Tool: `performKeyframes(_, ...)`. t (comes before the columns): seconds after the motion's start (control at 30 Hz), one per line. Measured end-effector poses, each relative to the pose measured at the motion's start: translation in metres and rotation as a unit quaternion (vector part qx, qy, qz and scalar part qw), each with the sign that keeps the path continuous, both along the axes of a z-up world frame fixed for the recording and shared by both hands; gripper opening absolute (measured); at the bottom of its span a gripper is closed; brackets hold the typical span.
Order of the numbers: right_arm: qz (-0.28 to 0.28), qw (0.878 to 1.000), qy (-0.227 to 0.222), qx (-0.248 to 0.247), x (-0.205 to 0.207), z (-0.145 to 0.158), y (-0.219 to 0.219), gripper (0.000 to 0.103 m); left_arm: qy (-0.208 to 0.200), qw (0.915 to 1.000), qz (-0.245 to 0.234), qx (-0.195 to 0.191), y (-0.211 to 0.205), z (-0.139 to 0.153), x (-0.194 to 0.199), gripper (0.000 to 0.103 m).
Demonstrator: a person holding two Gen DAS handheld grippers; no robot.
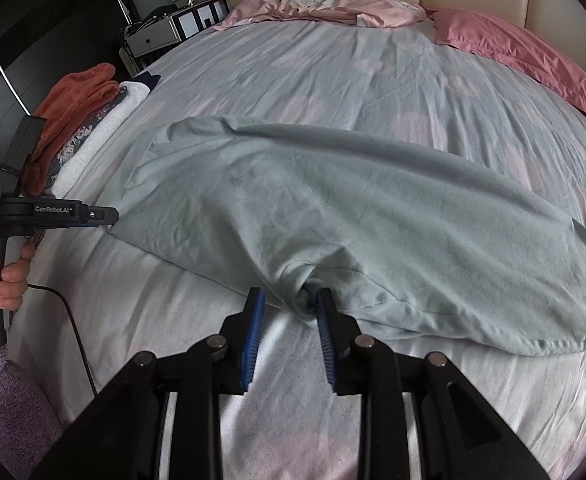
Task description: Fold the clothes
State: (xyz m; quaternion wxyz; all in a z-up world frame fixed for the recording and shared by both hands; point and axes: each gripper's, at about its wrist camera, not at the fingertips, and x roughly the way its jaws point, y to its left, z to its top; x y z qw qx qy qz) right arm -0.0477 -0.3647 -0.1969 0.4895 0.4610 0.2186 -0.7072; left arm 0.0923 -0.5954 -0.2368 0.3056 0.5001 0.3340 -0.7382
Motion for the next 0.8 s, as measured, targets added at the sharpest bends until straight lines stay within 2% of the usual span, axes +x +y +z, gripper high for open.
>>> performKeyframes(0.07,-0.004,1.0,0.003,-0.005,0.002,-0.001,0.002,0.005,0.002,1.0,0.0,-0.003,0.0,0.002,0.001,0.037)
performKeyframes(0.23,-0.007,1.0,-0.016,-0.017,0.007,0.0,0.027,0.004,-0.018,0.9997,-0.008,-0.014,-0.001,0.006,0.002,0.031)
performKeyframes(0.43,-0.033,0.998,-0.06,0.003,-0.003,-0.033,0.043,0.003,-0.044,0.9986,-0.016,-0.024,0.002,-0.003,-0.001,0.032)
performKeyframes(0.53,-0.039,0.997,-0.065,-0.002,-0.004,-0.032,0.045,0.005,-0.021,0.9997,0.0,-0.014,-0.001,0.0,0.006,0.04)
performKeyframes(0.57,-0.04,0.997,-0.066,-0.004,-0.003,-0.029,0.047,0.009,-0.01,0.9999,0.004,-0.013,0.0,0.002,0.01,0.043)
performKeyframes(0.67,-0.034,0.998,-0.059,-0.008,0.004,-0.02,0.063,0.009,0.025,0.9995,0.014,-0.015,0.003,0.013,0.023,0.045)
performKeyframes(0.73,-0.038,0.998,-0.048,-0.015,0.009,-0.014,0.08,0.009,0.047,0.9984,0.031,-0.001,0.001,0.015,0.031,0.061)
performKeyframes(0.8,-0.05,0.998,-0.041,-0.021,0.011,-0.01,0.097,0.01,0.064,0.996,0.057,0.028,-0.005,0.011,0.038,0.065)
